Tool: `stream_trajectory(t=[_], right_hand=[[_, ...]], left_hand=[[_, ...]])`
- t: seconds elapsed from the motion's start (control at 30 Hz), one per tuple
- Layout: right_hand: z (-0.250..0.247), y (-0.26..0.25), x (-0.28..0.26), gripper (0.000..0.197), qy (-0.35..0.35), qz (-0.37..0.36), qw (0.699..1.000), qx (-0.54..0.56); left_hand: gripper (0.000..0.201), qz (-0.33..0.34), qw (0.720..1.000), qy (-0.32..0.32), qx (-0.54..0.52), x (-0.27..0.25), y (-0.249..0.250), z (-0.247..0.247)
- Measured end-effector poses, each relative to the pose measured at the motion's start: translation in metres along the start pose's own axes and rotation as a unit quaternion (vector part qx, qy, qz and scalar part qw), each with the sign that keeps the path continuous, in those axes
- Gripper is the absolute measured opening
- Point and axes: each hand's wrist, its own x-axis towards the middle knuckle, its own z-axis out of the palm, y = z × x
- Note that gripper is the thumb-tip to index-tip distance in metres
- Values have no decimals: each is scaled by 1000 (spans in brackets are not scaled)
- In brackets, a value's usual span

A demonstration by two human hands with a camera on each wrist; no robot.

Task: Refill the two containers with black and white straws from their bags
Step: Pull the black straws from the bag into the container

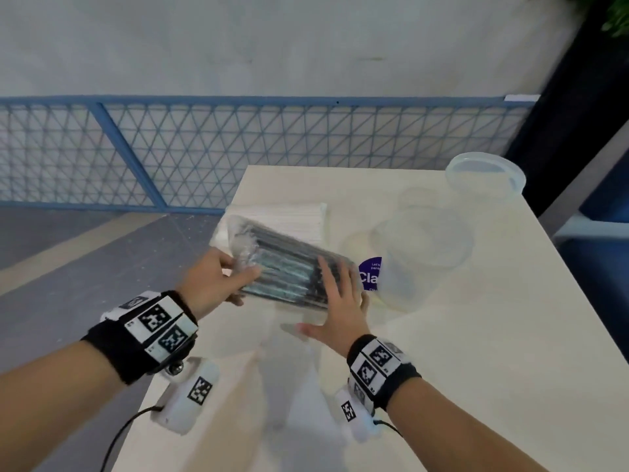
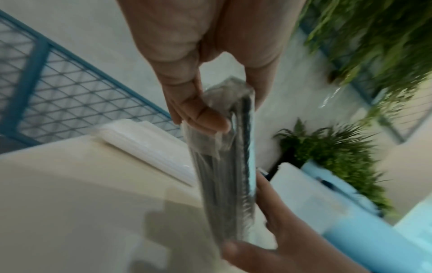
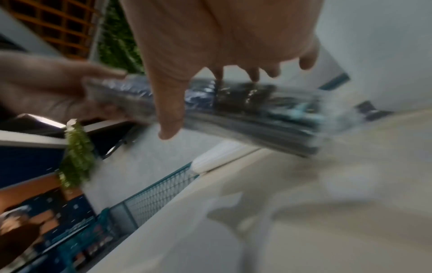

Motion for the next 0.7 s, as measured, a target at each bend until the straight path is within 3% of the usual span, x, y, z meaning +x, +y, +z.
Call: stream_trajectory(t=[0.1, 0.17, 0.23, 0.33, 0.5, 0.6, 0.7], right_hand=[[-2, -20, -11, 113, 115, -81, 988, 69], [-13, -23, -13, 97, 215, -97, 959, 159], [-30, -19, -17, 83, 247, -89, 933, 248], [-57, -11, -26, 72, 228, -73, 901, 361], [-83, 11, -44, 63, 226, -28, 888, 400], [-97, 26, -53, 69, 177, -16, 903, 390], [-112, 41, -66, 56, 94, -55, 903, 415]], left_hand=[[42, 45, 998, -41, -29, -31, 30, 28], [51, 88, 995, -46, -30, -42, 45, 45], [53, 133, 989, -54, -20, -49, 58, 59], [32, 214, 974, -67, -42, -53, 69, 73], [43, 256, 964, -54, -49, -44, 65, 94], [66, 215, 971, -40, -92, -35, 56, 100], [107, 162, 969, -158, -97, -31, 48, 102]])
